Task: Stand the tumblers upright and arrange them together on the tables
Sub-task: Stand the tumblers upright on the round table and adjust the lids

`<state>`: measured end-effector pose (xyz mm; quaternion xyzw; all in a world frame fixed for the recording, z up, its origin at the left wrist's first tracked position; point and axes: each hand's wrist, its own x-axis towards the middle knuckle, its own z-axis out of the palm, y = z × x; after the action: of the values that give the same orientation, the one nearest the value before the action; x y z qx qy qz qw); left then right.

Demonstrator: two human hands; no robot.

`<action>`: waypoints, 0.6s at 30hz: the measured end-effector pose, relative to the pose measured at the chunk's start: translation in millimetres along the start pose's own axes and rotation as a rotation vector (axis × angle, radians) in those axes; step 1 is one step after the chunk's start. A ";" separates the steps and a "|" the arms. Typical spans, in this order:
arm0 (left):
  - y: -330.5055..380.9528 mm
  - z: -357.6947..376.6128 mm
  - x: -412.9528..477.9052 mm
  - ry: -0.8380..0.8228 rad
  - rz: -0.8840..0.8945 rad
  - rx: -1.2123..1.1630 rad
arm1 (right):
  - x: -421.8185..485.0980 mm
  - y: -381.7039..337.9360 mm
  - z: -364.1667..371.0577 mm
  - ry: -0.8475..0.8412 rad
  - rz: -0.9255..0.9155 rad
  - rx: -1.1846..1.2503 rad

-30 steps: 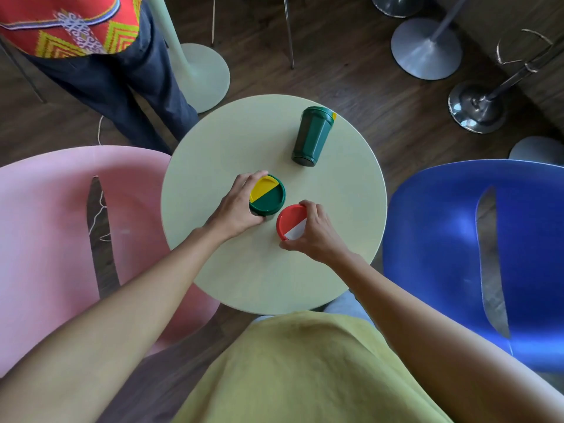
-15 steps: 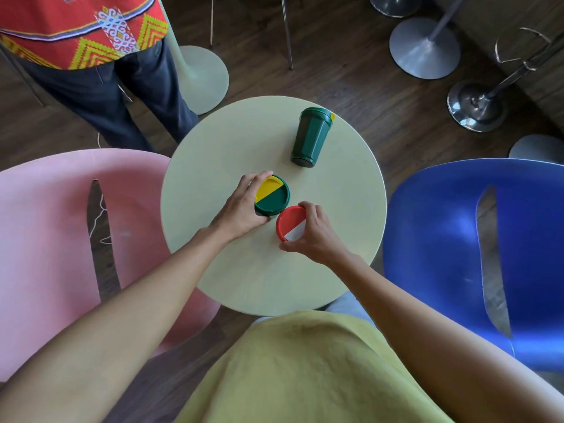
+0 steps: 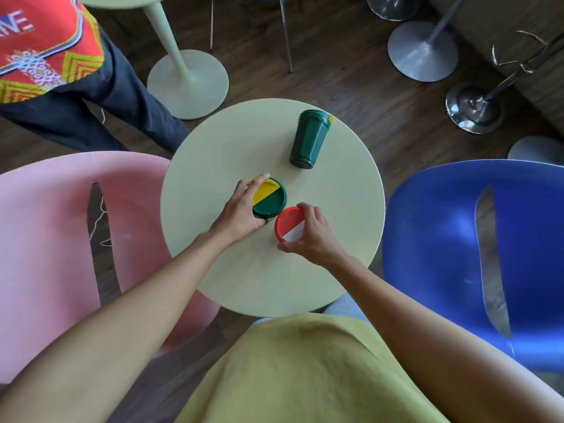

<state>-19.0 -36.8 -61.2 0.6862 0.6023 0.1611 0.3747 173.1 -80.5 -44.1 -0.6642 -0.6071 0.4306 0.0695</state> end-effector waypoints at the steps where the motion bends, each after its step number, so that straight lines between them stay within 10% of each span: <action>1: -0.5 -0.4 0.7 0.004 -0.003 -0.003 | 0.0 -0.1 0.0 0.001 -0.001 0.003; 18: -1.0 -2.7 -2.1 -0.027 -0.009 -0.067 | 0.1 -0.8 -0.8 -0.008 0.013 0.005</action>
<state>-22.0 -37.9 -59.6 0.6727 0.5945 0.1704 0.4062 173.0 -79.9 -43.2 -0.6661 -0.6020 0.4354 0.0660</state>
